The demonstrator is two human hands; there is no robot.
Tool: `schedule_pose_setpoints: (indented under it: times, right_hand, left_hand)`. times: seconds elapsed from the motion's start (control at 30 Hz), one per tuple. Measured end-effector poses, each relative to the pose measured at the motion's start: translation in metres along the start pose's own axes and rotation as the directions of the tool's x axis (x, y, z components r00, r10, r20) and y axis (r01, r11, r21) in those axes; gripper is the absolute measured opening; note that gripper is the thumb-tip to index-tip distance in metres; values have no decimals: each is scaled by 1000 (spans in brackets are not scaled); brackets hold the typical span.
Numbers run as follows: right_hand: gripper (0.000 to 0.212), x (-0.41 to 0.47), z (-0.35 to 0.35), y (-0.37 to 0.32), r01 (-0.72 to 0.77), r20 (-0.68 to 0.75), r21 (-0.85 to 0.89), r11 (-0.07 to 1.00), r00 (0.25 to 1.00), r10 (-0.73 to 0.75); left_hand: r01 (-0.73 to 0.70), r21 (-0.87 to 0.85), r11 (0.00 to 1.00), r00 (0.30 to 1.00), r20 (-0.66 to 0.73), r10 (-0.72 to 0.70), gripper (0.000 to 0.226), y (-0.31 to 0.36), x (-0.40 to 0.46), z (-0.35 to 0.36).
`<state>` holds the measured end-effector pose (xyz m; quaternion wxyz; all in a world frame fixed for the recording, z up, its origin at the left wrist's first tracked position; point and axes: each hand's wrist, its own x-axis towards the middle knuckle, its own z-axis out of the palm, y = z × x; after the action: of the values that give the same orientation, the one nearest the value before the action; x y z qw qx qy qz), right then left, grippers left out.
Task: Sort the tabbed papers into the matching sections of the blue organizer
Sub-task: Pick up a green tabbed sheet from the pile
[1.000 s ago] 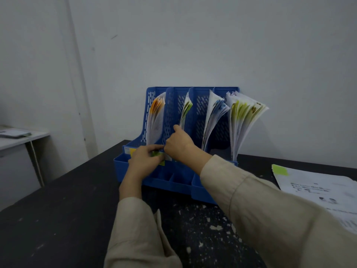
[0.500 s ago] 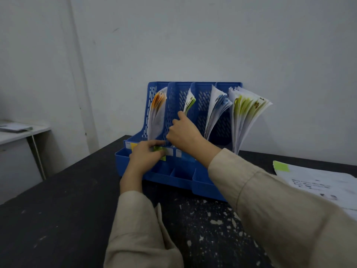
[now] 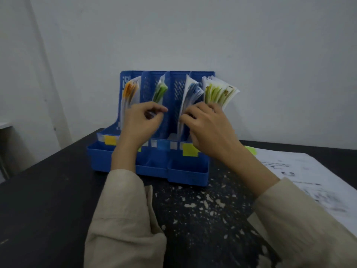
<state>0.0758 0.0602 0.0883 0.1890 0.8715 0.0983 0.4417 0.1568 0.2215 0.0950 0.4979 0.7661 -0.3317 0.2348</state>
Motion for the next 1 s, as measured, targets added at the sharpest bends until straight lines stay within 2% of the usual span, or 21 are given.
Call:
schedule_pose_setpoints:
  times: [0.13,0.2,0.27,0.37,0.43,0.5,0.57,0.7,0.77,0.83,0.9,1.0]
  right_hand:
    - [25,-28,-22,41,-253,22,64,965,968,252]
    - [26,-42,-33,65,-428,48,119,896,904,425]
    - [28,-58,-41,90,-590,90,155,793,807,583]
    - [27,-89,-47,128,-800,319,87,594,587,744]
    - [25,-113,-49,150,-900,484,24,435,391,783]
    - [28,-138,-50,166,-957,588,-75,279,184,788]
    - [33,-162,-51,176,-971,608,-188,149,5,794]
    - [40,-201,-48,186,-954,589,-291,-78,-243,771]
    - [57,-209,-45,188,-951,602,-260,-166,-294,743]
    - [62,-210,-42,189,-950,614,-220,-222,-311,726]
    - [58,-209,-38,190,-947,626,-236,-219,-320,711]
    - [65,-207,-33,187,-942,601,-314,-118,-294,743]
  left_hand:
    - [-111,-26,993,980,161,114,16,30,1,28]
    - [-150,-38,988,958,242,154,16,44,-2,43]
    - [-181,-52,982,920,344,188,17,56,-6,59]
    - [-199,-68,978,820,535,205,14,69,-13,84]
    - [-220,-43,975,740,644,195,14,74,-19,100]
    - [-237,-11,971,654,737,168,14,75,-25,116]
    - [-256,25,966,555,822,126,16,75,-32,131]
    - [-289,86,953,333,943,16,28,76,-49,155]
    - [-300,114,947,243,969,-40,38,75,-56,163]
    - [-309,137,941,189,979,-80,45,73,-60,167]
    - [-316,160,935,173,979,-109,49,72,-62,169]
    - [-331,180,926,167,977,-131,54,70,-62,170]
